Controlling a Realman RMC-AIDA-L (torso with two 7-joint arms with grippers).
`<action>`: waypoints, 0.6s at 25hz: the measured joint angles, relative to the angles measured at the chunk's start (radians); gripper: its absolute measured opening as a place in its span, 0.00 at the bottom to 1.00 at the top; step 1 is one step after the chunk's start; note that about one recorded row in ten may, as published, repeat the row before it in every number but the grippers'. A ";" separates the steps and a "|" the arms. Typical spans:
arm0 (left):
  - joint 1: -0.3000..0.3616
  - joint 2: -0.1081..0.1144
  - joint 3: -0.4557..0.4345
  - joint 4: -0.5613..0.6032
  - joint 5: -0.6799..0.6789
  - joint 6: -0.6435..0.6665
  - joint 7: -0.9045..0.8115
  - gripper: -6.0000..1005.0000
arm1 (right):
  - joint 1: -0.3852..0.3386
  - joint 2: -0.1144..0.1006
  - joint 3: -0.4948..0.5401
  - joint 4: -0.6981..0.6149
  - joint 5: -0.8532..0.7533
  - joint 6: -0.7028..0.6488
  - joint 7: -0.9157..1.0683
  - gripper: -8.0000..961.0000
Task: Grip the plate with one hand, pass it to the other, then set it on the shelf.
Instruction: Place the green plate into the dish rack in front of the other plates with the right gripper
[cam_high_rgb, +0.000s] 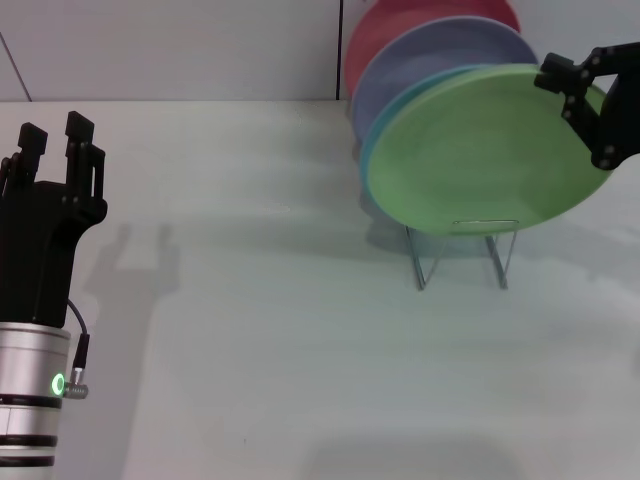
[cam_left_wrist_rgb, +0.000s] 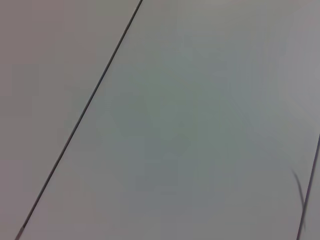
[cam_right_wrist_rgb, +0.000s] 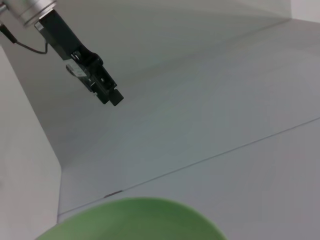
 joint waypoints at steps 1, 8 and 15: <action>0.000 0.000 0.000 0.000 0.000 0.000 0.000 0.51 | 0.000 0.000 0.000 0.000 0.000 0.000 0.000 0.03; 0.000 0.001 -0.001 0.000 0.000 0.000 -0.002 0.51 | -0.001 0.001 -0.015 0.002 0.000 0.005 0.000 0.03; 0.000 0.002 -0.001 -0.001 0.000 0.000 -0.004 0.51 | -0.013 0.008 -0.030 0.002 0.001 0.013 0.000 0.03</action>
